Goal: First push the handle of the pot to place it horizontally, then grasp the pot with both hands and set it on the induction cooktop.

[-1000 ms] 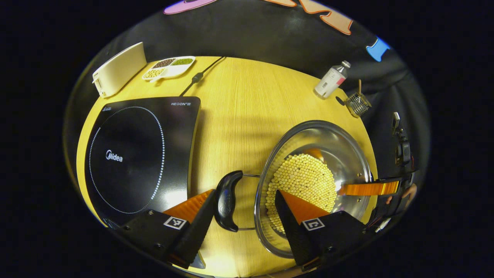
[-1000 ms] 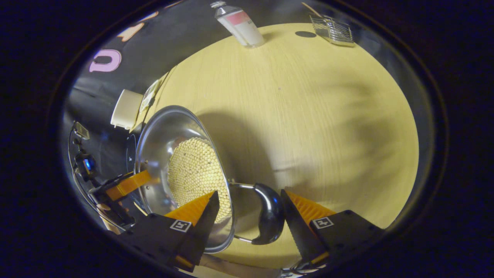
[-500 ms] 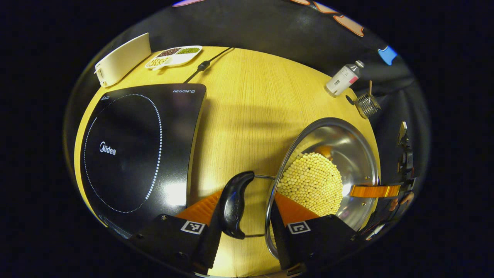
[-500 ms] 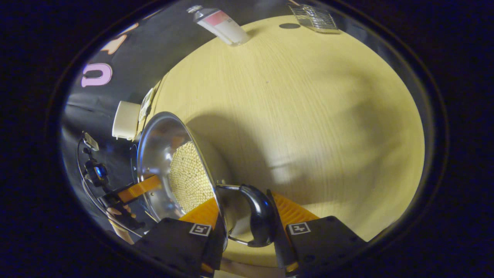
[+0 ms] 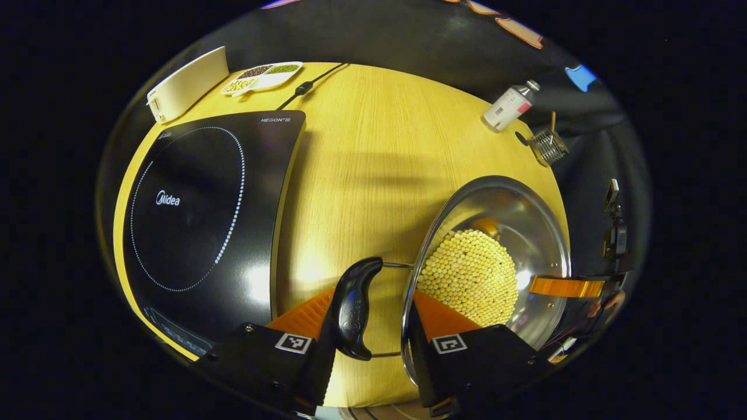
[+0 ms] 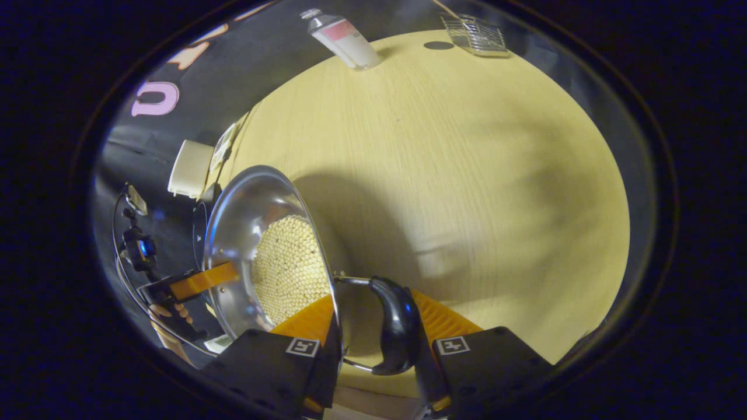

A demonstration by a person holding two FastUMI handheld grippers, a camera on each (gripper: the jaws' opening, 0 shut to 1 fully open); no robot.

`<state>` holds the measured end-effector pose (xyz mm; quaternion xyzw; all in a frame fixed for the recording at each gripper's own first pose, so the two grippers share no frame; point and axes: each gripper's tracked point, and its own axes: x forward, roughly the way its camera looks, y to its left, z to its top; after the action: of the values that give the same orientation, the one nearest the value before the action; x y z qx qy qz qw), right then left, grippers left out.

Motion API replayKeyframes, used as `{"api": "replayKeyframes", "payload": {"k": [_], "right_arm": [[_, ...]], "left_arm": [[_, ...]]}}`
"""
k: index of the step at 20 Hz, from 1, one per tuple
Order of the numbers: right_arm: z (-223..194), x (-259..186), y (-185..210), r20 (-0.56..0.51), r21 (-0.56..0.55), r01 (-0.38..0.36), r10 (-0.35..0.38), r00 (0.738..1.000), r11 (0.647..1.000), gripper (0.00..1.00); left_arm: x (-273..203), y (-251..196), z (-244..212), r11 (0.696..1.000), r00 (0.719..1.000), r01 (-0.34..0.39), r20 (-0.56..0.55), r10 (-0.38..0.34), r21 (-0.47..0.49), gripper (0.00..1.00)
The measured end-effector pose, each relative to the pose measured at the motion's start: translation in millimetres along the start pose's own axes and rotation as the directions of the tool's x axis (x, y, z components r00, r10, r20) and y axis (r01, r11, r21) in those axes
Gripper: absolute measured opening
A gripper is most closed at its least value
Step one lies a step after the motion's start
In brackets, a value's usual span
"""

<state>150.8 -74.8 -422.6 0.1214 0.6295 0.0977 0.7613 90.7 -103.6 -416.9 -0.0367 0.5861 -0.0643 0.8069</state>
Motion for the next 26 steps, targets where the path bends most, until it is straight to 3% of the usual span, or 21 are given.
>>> {"api": "replayKeyframes", "payload": {"k": [6,12,14,15,18,19,20,23,24,25,26], "right_arm": [[-28.1,-20.1,12.5,-0.006,-0.013,-0.005,0.005,1.000,1.000,0.52],[-53.4,-19.1,47.6,-0.002,-0.028,-0.008,0.008,1.000,1.000,0.52],[-59.8,-19.6,64.5,0.016,-0.033,-0.004,0.005,1.000,0.999,0.57],[-63.1,-19.5,74.3,0.025,-0.036,0.000,0.001,1.000,0.999,0.52],[-78.8,-19.7,108.2,0.048,-0.022,0.021,-0.020,0.999,1.000,0.52],[-83.4,-17.1,120.0,0.054,-0.007,0.026,-0.025,0.998,1.000,0.57],[-90.1,-14.4,133.4,0.060,0.008,0.030,-0.030,0.998,1.000,0.52],[-106.3,-3.4,173.4,0.073,0.047,0.035,-0.038,0.997,0.998,0.52],[-111.2,-0.8,185.7,0.076,0.054,0.036,-0.040,0.996,0.998,0.58],[-113.5,2.6,196.9,0.081,0.056,0.037,-0.042,0.996,0.998,0.52],[-115.6,5.8,208.2,0.086,0.056,0.041,-0.046,0.995,0.998,0.53]], "left_arm": [[-33.6,5.6,-24.1,1.000,1.000,-0.006,-0.008,0.006,-0.017,0.63],[-62.8,38.4,-37.8,1.000,1.000,-0.017,0.002,0.017,-0.026,0.61],[-74.8,53.6,-40.3,1.000,1.000,-0.009,0.011,0.010,-0.026,0.60],[-80.2,62.3,-40.0,1.000,1.000,-0.004,0.015,0.005,-0.023,0.60],[-97.8,93.7,-35.9,1.000,1.000,0.010,0.020,-0.010,0.004,0.61],[-102.5,105.3,-32.1,1.000,1.000,0.013,0.026,-0.013,0.020,0.61],[-107.9,117.8,-28.5,0.999,0.999,0.014,0.032,-0.015,0.040,0.60],[-121.5,157.4,-16.2,0.995,0.998,0.008,0.054,-0.014,0.102,0.60],[-123.9,171.3,-12.6,0.993,0.998,0.007,0.058,-0.014,0.114,0.63],[-126.9,183.1,-9.9,0.993,0.998,0.008,0.062,-0.016,0.122,0.63],[-129.1,192.1,-8.5,0.992,0.998,0.011,0.065,-0.019,0.124,0.60]]}}
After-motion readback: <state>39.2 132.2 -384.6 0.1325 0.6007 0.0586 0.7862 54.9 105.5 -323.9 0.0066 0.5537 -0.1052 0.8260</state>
